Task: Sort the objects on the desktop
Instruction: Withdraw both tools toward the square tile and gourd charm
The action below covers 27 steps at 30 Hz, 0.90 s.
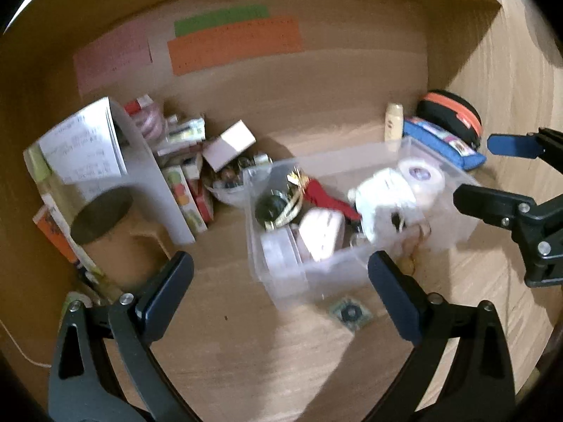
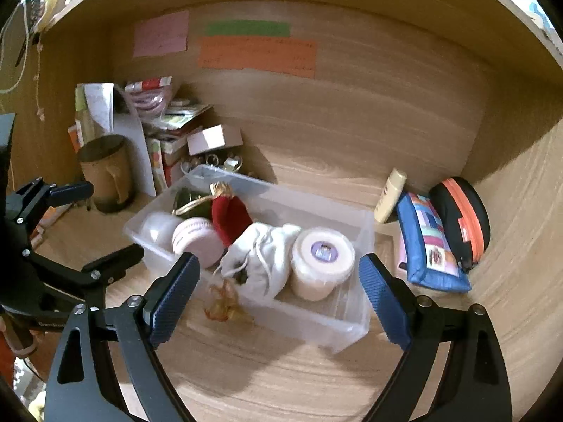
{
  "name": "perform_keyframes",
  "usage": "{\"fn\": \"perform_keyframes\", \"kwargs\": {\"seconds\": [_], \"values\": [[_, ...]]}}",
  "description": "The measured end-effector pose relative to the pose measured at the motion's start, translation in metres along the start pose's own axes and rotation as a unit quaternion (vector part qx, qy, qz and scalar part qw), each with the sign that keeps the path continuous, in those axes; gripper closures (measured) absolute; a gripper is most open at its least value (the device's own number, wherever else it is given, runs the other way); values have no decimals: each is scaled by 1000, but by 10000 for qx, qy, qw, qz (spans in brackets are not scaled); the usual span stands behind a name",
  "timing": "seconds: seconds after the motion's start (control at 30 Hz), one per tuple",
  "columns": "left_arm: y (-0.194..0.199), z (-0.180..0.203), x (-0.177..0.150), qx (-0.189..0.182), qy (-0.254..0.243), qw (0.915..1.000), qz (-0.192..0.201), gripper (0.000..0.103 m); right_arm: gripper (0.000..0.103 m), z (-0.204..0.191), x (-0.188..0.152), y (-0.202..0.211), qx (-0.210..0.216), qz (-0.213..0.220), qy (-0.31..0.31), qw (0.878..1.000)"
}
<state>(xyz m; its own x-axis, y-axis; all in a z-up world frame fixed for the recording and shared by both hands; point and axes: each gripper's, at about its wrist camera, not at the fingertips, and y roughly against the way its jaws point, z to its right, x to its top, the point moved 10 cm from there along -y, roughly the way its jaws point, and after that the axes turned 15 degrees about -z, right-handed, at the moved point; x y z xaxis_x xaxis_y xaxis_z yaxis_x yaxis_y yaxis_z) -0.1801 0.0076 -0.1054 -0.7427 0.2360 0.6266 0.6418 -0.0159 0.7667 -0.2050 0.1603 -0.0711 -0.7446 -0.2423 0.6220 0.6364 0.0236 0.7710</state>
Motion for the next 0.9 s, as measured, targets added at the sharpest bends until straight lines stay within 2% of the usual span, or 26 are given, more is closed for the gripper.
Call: {"fn": "perform_keyframes", "kwargs": {"seconds": [0.27,0.37,0.63,0.7,0.8,0.83,0.9], "values": [[-26,13,-35,-184,-186,9988,-420,2,12,-16,-32,-19,128,-298,-117,9994],[-37,16,-44,-191,-314,9974,-616,2,12,-23,-43,-29,336,-449,-246,9981],[-46,34,-48,-300,-853,9928,-788,3,15,-31,-60,-63,566,-943,-568,9923],[-52,39,-51,-366,-948,9905,-925,3,20,-32,-62,-70,587,-1032,-593,9912],[-60,43,-53,-340,-1042,9886,-1033,10,24,-34,-63,-77,662,-1147,-615,9893],[-62,44,-54,-373,-1059,9878,-1083,16,25,-35,-63,-79,662,-1155,-626,9891],[-64,44,-54,-479,-1002,9873,-1135,19,29,-34,-63,-83,616,-1180,-634,9891]]}}
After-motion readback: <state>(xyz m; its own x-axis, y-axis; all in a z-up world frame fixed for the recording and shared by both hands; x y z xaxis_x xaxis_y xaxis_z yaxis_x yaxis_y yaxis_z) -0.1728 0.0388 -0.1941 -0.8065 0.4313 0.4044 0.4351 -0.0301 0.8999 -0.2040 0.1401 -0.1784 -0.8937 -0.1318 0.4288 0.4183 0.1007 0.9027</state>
